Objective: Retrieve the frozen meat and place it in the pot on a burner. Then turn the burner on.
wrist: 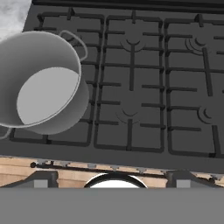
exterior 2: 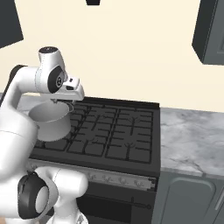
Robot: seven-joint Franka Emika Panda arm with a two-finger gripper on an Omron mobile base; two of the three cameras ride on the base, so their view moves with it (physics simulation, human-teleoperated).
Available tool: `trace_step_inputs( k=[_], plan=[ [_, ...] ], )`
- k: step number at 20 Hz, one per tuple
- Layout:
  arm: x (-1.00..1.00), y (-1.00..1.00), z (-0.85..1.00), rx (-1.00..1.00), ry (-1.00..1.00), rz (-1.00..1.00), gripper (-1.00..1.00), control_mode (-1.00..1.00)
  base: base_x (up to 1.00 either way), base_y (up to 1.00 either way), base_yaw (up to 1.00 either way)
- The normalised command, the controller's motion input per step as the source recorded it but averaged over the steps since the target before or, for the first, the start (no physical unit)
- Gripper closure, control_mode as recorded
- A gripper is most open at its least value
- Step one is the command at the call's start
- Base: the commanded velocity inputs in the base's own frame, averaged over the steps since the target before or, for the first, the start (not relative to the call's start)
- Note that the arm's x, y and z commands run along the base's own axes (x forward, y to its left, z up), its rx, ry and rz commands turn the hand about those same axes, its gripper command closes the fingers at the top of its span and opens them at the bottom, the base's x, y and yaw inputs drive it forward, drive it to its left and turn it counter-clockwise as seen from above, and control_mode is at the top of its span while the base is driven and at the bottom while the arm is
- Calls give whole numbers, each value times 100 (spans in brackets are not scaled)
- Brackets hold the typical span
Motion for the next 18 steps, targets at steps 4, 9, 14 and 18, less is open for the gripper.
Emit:
trace_step_inputs(
  k=[4, 9, 14, 18],
  plan=[
    [6, 54, -4, 0, 0, -1, -100, -100, 0, 0, 0],
    [18, 63, -9, 0, -1, -3, -100, -100, 0, 0, 0],
    [32, 60, -9, 0, -1, -7, -100, -100, 0, 0, 0],
    [40, 79, -2, 0, 0, -14, -100, -100, 0, 0, 0]
  ],
)
